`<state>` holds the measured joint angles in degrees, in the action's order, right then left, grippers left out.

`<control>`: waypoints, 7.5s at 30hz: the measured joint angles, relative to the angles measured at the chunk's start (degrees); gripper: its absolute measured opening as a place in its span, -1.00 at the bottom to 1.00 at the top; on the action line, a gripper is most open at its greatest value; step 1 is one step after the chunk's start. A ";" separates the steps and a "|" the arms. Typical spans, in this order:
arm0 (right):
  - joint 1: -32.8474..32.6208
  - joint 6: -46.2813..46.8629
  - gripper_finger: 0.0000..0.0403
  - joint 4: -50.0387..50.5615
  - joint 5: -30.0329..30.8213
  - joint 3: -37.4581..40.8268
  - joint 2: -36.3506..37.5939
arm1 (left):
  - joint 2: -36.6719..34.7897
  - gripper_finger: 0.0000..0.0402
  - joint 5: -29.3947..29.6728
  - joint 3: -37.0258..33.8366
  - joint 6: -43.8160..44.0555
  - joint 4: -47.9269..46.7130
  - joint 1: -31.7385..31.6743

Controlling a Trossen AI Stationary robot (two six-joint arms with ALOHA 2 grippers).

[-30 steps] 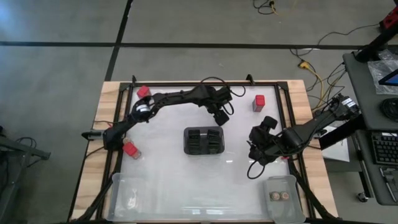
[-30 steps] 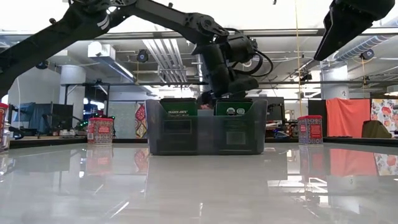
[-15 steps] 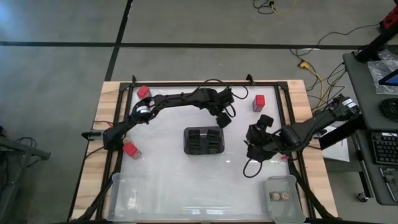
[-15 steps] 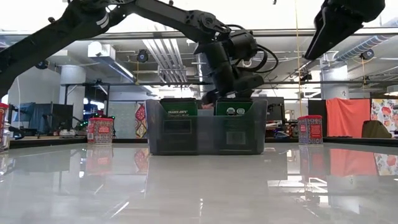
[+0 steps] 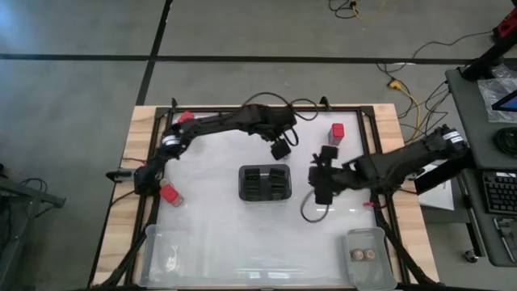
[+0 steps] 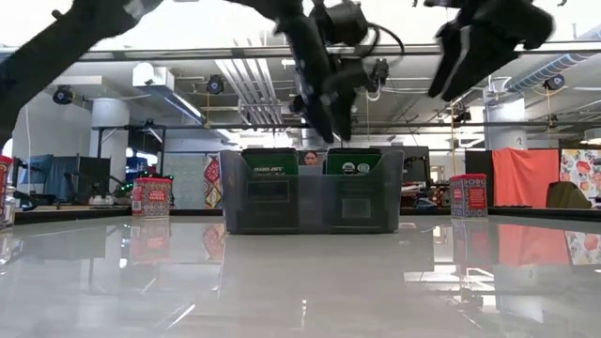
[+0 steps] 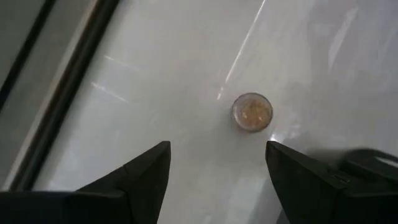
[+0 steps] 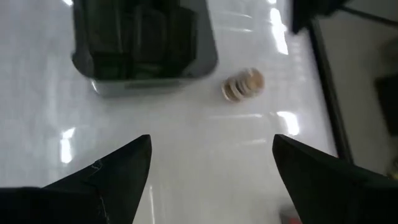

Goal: Sort spices by type
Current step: Put the brown seasoning bottle into the gray bin

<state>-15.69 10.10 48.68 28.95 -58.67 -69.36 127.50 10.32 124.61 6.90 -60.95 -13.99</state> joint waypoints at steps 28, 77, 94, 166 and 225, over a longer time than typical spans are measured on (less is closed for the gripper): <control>32.78 8.72 0.54 2.70 -18.48 -25.52 -32.10 | -56.25 0.23 -0.39 -86.07 3.07 63.65 1.67; 37.10 33.78 0.08 5.69 -30.52 -28.92 -43.63 | -62.09 0.23 -0.45 -108.49 -10.69 91.38 2.07; 37.10 33.81 0.20 10.78 -31.08 -31.98 -43.55 | -61.97 0.23 -0.46 -108.52 -10.69 91.34 2.07; -36.89 123.63 -0.14 24.80 -48.49 -24.92 -19.95 | -62.03 0.23 -0.83 -108.49 -7.72 102.71 1.96; -39.20 125.40 0.07 -7.10 -51.45 -1.07 -19.95 | -62.03 0.23 -0.88 -108.38 -7.87 103.17 1.94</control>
<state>-54.89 135.50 41.58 -22.50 -59.75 -89.31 65.47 9.45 16.23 -0.97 42.22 -12.05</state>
